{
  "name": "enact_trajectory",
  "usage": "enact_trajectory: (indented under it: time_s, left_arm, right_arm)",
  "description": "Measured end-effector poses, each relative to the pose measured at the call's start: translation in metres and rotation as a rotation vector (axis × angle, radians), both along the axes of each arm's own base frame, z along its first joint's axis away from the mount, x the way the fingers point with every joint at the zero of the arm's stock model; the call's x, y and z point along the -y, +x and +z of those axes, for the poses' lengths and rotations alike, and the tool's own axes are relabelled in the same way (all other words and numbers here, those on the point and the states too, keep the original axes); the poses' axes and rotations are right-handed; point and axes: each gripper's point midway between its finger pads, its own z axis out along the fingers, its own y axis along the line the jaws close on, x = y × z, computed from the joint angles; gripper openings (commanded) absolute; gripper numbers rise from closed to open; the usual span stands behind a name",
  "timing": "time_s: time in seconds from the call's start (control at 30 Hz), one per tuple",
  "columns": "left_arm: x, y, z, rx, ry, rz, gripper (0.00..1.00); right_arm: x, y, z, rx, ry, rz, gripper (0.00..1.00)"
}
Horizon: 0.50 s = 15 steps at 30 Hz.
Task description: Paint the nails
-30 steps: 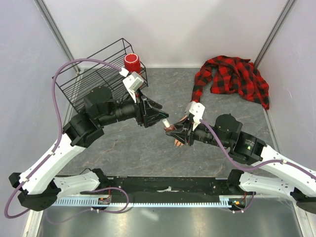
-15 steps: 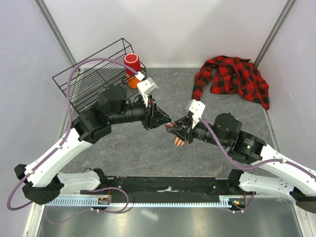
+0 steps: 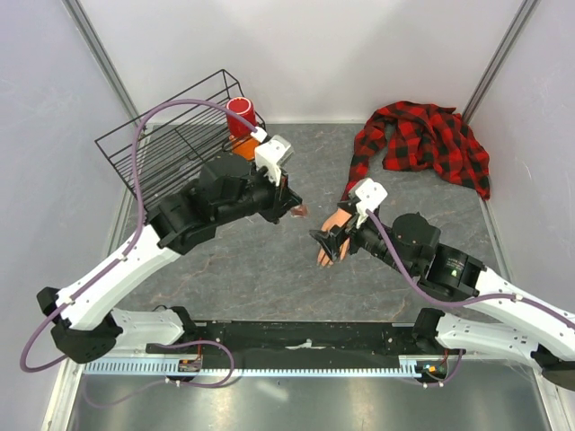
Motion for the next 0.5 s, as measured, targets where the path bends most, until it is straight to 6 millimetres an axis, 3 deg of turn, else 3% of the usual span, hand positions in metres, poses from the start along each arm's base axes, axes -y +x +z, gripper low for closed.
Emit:
enact_trajectory:
  time_s: [0.1,0.23,0.37,0.5]
  left_arm:
    - [-0.011,0.027,-0.028,0.019,0.096,0.140,0.02]
    - [-0.031,0.063,-0.089,0.019,0.254,0.328,0.02]
    - [-0.057,0.097,-0.151,-0.049,0.372,0.488,0.02]
    - [-0.083,0.128,-0.190,-0.116,0.388,0.669,0.02]
  right_arm:
    - [0.020,0.013,-0.016,-0.022,-0.015,-0.135,0.97]
    - [0.039,0.021,-0.035,-0.052,-0.027,-0.251,0.96]
    - [0.047,0.023,-0.042,-0.068,-0.022,-0.296,0.96]
    - [0.050,0.024,-0.044,-0.074,-0.013,-0.313,0.96]
